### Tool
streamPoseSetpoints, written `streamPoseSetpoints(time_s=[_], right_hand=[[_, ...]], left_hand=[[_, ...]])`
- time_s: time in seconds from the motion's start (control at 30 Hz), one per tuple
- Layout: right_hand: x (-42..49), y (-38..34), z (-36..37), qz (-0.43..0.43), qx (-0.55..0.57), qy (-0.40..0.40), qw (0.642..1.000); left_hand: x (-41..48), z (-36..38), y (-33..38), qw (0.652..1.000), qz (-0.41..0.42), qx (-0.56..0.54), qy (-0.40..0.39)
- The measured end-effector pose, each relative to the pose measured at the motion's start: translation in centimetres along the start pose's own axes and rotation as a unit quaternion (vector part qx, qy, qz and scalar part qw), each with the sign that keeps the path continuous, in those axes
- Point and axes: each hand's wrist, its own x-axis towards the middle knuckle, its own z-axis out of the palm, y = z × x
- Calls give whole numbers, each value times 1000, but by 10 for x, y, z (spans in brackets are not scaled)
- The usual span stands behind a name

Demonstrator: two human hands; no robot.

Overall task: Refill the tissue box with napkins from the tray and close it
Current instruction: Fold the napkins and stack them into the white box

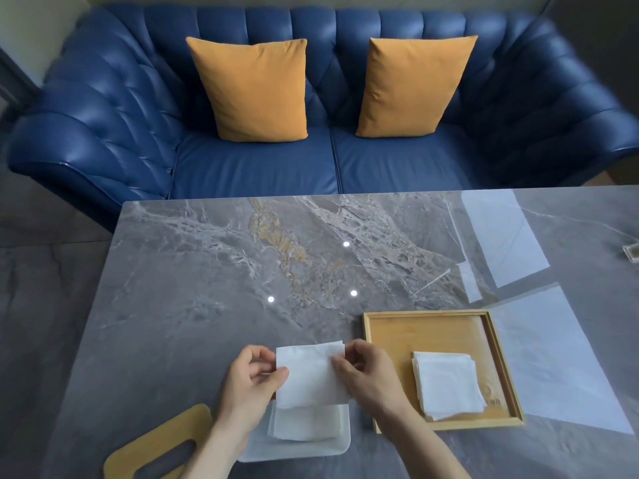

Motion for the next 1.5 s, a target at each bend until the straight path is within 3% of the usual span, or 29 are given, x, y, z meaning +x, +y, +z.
streamPoseSetpoints(time_s=[0.3, 0.57, 0.73, 0.9, 1.3, 1.5], right_hand=[[-48, 34, 27, -41, -161, 114, 979], [-47, 42, 39, -111, -343, 152, 920], [-37, 40, 43, -141, -426, 149, 881], [-30, 37, 46, -123, -468, 127, 866], [-39, 49, 44, -101, -435, 77, 891], [-45, 55, 40, -110, -466, 22, 878]], left_hand=[[-25, 2, -47, 976, 55, 193, 81], [-26, 11, -53, 947, 75, 295, 104], [-20, 14, -55, 928, 87, 346, 110], [-20, 21, -49, 898, 104, 418, 94], [-26, 19, -47, 866, 136, 480, 30], [-34, 17, -49, 828, 157, 539, 2]])
